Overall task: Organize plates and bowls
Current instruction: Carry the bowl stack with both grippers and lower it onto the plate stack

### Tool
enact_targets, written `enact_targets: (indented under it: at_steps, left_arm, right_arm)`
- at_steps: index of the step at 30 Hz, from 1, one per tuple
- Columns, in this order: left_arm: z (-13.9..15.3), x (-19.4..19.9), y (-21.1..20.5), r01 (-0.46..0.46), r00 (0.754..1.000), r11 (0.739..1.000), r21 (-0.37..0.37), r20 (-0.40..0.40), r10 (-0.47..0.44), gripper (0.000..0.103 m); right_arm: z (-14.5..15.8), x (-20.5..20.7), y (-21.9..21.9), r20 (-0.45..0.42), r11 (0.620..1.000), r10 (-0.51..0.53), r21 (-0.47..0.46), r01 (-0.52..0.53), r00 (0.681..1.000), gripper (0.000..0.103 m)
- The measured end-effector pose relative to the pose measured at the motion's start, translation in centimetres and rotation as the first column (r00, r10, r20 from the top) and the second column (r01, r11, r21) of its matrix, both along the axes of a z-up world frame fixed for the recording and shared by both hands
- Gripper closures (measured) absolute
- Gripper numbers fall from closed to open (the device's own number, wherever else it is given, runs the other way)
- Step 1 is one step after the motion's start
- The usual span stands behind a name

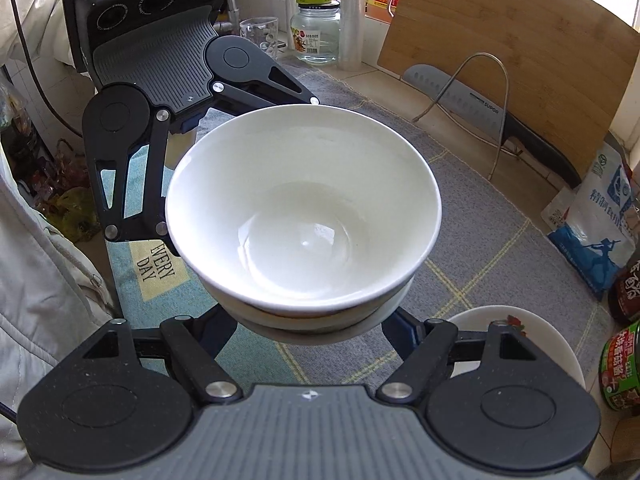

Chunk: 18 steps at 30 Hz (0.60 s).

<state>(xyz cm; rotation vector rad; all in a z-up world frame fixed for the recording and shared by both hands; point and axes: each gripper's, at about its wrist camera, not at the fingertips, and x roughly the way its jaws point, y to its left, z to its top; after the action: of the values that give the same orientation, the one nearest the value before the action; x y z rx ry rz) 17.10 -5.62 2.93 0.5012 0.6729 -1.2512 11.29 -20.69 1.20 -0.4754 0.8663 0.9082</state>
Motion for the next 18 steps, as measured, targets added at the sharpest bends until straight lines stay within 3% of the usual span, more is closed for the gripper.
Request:
enact_targets:
  at_steps: [7,18]
  left_arm:
    - [0.2,1.0,-5.2,0.036,0.999,0.999,-0.008,0.022,-0.036,0.021]
    - [-1.9,3.0,-11.3,0.071,0.997,0.997,-0.003,0.024,-0.071,0.021]
  right_arm:
    - [0.8,0.9,-4.8,0.022,0.999,-0.043,-0.012,0.043,0.999,0.02]
    - [-0.8,2.5,-10.6,0.021,0.993,-0.11,-0.046,0.111,0.994,0.02]
